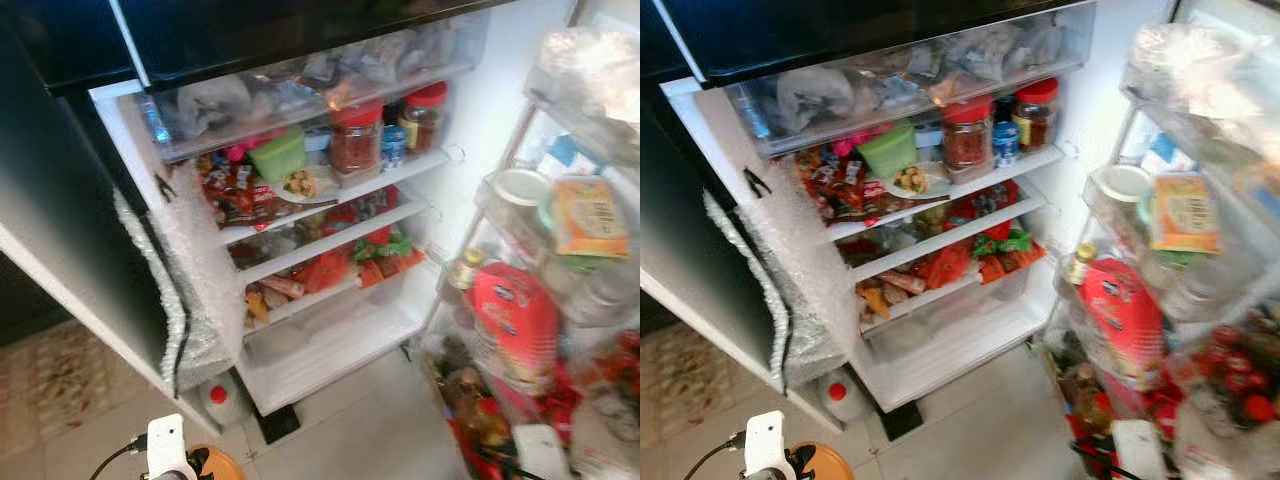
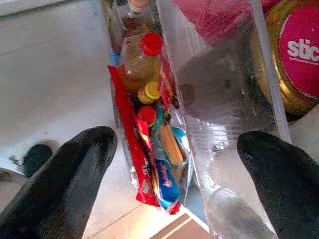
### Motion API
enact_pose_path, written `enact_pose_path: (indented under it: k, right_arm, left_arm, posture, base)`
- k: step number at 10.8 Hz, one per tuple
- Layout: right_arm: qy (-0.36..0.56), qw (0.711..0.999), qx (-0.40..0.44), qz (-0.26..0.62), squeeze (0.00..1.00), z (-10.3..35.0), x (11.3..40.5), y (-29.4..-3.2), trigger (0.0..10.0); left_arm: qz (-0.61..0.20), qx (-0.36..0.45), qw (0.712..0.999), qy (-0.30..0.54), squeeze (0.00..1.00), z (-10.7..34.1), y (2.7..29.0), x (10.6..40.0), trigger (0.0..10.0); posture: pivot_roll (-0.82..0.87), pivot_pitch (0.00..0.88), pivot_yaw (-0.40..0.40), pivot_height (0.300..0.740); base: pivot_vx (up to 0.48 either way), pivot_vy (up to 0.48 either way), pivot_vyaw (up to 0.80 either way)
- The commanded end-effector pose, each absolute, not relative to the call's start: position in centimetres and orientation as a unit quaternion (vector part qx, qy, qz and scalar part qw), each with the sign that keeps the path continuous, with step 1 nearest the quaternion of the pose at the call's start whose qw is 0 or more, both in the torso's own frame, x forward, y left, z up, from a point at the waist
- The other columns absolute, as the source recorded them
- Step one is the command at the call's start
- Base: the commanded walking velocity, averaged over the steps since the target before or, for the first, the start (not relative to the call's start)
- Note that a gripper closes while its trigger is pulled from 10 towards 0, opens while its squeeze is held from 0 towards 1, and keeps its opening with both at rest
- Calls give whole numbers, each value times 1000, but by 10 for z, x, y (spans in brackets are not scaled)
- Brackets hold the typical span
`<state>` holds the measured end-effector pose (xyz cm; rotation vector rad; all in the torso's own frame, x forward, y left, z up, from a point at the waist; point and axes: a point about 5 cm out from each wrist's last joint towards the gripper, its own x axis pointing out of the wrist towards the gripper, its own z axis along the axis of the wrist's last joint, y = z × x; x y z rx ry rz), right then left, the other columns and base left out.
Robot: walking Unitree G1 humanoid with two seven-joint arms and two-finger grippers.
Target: Restocking fridge
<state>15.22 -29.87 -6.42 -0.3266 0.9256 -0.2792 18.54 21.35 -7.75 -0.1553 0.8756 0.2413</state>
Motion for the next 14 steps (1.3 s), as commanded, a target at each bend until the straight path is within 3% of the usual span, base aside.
enact_pose_path:
  k: [1, 5, 7, 10, 12, 14]
  right_arm:
    - [440, 864, -173, -173, 0, -54, 144, -326, 10000]
    - [442, 847, -196, -221, 0, -41, 134, -355, 10000]
    - [444, 860, -158, -194, 0, -55, 140, -329, 10000]
    - [466, 876, -65, -111, 0, -80, 148, -266, 10000]
    - [490, 870, -33, -31, 0, -88, 153, -232, 10000]
    - [498, 866, -44, -1, 0, -89, 161, -217, 10000]
  left_arm:
    - [122, -73, 871, 470, 0, -90, 216, 159, 10000]
    - [118, -74, 873, 468, 0, -89, 215, 162, 10000]
    - [116, -73, 873, 468, 0, -89, 214, 162, 10000]
    - [119, -75, 874, 466, 0, -89, 213, 163, 10000]
    - [120, -69, 874, 466, 0, -89, 215, 162, 10000]
    - [122, -66, 873, 468, 0, -89, 216, 161, 10000]
  posture:
    - [-88, 88, 27, 740]
    - [-92, 77, 31, 740]
    - [-91, 67, 31, 740]
    - [-83, 57, 29, 740]
    - [-80, 64, 24, 740]
    - [-75, 71, 22, 740]
  base:
    - [0, 0, 0]
    - [0, 0, 0]
    - [0, 0, 0]
    - [0, 0, 0]
    - [0, 0, 0]
    - [0, -257, 0]
